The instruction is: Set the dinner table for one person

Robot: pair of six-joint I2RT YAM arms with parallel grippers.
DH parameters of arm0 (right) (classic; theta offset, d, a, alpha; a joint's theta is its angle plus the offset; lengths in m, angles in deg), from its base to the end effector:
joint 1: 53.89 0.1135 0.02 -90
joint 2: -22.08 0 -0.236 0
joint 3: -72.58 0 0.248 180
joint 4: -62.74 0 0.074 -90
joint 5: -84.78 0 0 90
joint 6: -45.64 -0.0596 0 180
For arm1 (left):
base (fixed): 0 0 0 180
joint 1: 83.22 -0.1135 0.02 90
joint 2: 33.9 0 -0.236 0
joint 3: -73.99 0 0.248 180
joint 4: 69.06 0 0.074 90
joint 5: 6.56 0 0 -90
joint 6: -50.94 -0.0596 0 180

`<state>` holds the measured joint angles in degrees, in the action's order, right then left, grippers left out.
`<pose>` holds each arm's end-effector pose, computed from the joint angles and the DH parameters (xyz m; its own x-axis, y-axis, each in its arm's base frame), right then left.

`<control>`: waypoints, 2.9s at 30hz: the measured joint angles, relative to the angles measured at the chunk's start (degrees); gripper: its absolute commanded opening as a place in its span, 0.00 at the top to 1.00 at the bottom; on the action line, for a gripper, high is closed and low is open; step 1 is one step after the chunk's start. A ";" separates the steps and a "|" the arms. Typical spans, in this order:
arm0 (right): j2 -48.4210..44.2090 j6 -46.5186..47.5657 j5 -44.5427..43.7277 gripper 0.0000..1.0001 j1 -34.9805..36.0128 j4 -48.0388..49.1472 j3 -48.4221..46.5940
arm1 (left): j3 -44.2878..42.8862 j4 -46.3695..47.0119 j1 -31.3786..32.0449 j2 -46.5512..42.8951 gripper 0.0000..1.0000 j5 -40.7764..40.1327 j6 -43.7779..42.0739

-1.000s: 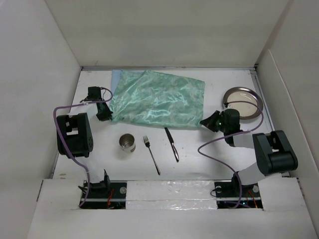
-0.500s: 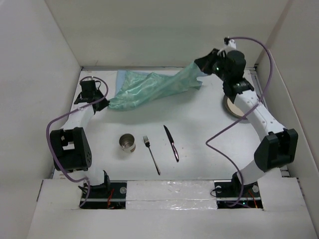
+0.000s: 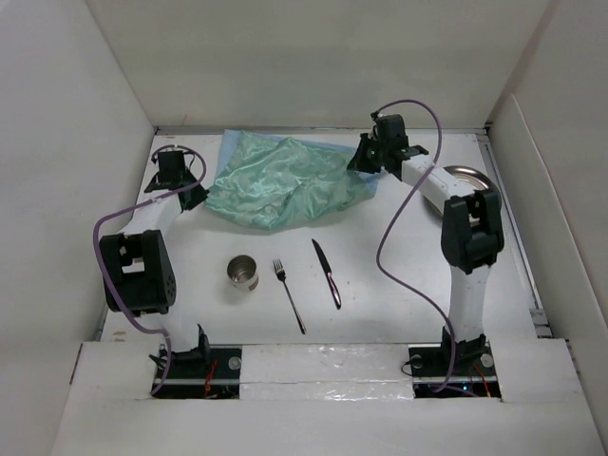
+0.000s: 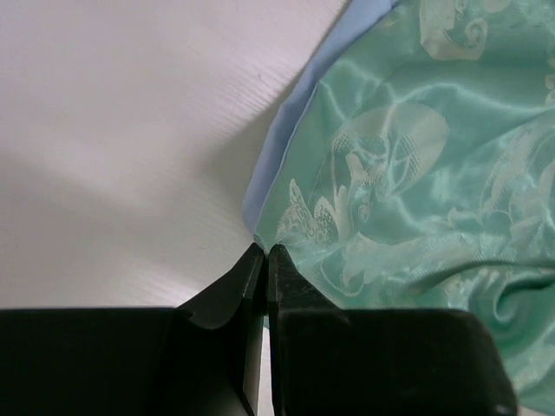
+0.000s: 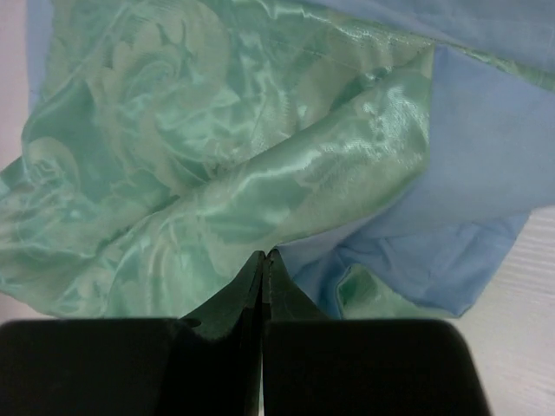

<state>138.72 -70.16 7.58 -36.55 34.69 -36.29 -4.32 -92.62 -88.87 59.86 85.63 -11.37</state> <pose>0.4530 0.1553 0.2136 -0.7041 0.2248 -0.6736 -0.1729 0.8658 0.4696 0.3767 0.0350 0.1989 -0.5227 -0.5183 -0.6769 -0.3520 0.8543 -0.3824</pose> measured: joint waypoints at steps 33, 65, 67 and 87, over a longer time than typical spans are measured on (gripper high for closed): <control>-11.17 -7.87 29.64 0.31 -8.98 44.35 41.79 | -7.93 0.00 0.00 8.55 1.00 -2.69 0.46; -14.05 -10.73 20.00 1.00 -8.24 38.21 38.56 | -7.65 0.52 0.00 5.07 1.00 -0.42 2.43; -19.39 -9.57 17.40 1.00 -8.24 32.76 37.31 | -7.67 0.74 0.02 0.98 1.00 1.01 3.61; -37.29 0.72 5.20 1.00 -13.57 -0.81 -16.96 | -22.95 8.68 0.02 -34.21 1.00 8.92 10.78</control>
<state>101.43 -69.44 12.78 -50.12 33.88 -53.25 -27.27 -83.95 -88.85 25.65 94.55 -0.60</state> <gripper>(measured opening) 0.013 0.010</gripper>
